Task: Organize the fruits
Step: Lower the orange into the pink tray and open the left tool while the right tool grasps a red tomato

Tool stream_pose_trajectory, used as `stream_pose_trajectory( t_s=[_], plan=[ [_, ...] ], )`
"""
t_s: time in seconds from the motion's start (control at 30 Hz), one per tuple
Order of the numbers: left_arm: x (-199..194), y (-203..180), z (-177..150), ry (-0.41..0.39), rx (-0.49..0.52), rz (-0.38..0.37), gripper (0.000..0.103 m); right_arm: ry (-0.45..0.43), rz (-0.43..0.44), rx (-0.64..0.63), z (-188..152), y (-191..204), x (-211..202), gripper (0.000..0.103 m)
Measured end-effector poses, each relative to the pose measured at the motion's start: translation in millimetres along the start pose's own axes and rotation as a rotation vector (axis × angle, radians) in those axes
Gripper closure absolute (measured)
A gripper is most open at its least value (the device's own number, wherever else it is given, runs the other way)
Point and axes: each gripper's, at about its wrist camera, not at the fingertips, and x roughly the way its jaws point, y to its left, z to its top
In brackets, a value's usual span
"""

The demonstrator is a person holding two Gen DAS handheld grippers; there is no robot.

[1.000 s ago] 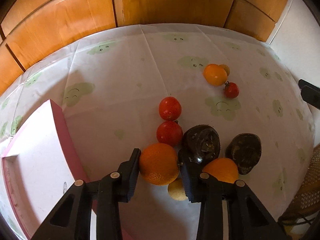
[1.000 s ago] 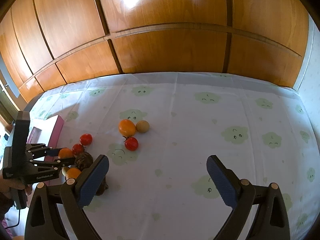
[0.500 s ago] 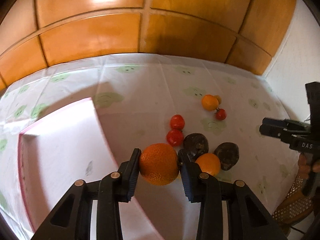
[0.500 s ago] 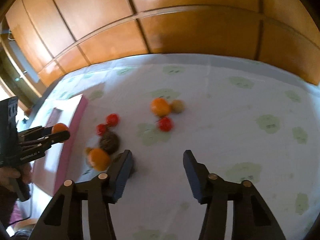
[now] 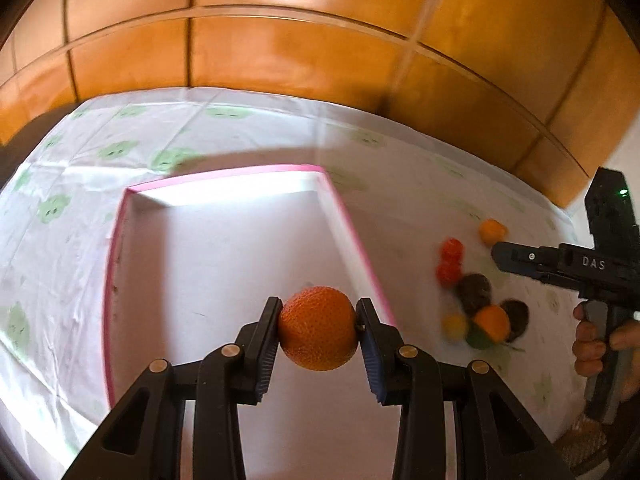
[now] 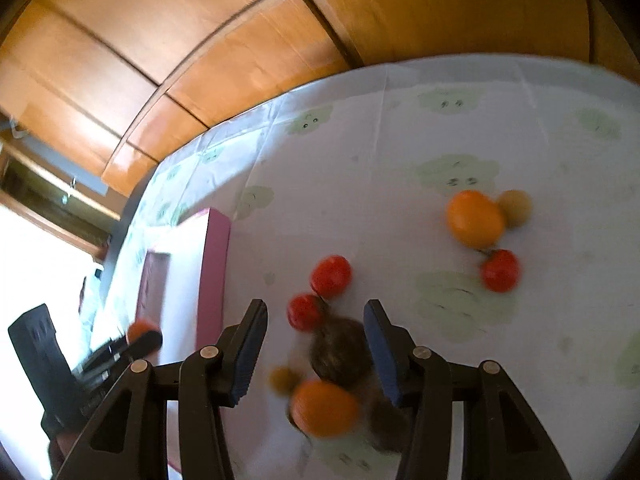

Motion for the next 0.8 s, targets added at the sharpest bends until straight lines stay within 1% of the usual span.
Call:
stream_pose_trajectory(
  t_s=[0.13, 0.2, 0.33, 0.4, 0.53, 0.63, 0.7, 0.77, 0.8],
  plan=[
    [8, 19, 14, 0.007, -0.060, 0.031, 0.065, 0.025, -0.047, 0.033, 9, 1, 20, 0.052],
    [13, 27, 18, 0.011, -0.077, 0.063, 0.065, 0.035, -0.071, 0.033, 10, 0, 26, 0.057],
    [18, 36, 25, 0.007, -0.091, 0.101, 0.065, 0.053, -0.100, 0.048, 13, -7, 36, 0.072],
    [22, 43, 31, 0.001, -0.097, 0.131, 0.065, 0.057, -0.112, 0.042, 13, -8, 40, 0.075],
    [30, 52, 39, -0.004, -0.104, 0.183, 0.065, 0.057, -0.122, 0.026, 13, -7, 42, 0.075],
    [31, 57, 39, -0.006, -0.114, 0.222, 0.064, 0.057, -0.121, 0.032, 16, -10, 43, 0.076],
    [24, 55, 37, -0.033, -0.109, 0.242, 0.059, 0.057, -0.122, 0.032, 17, -10, 44, 0.076],
    [15, 51, 34, -0.059, -0.097, 0.248, 0.050, 0.056, -0.124, 0.033, 15, -8, 43, 0.076],
    [11, 48, 32, -0.071, -0.093, 0.250, 0.050, 0.055, -0.126, 0.032, 15, -8, 44, 0.076]
  ],
)
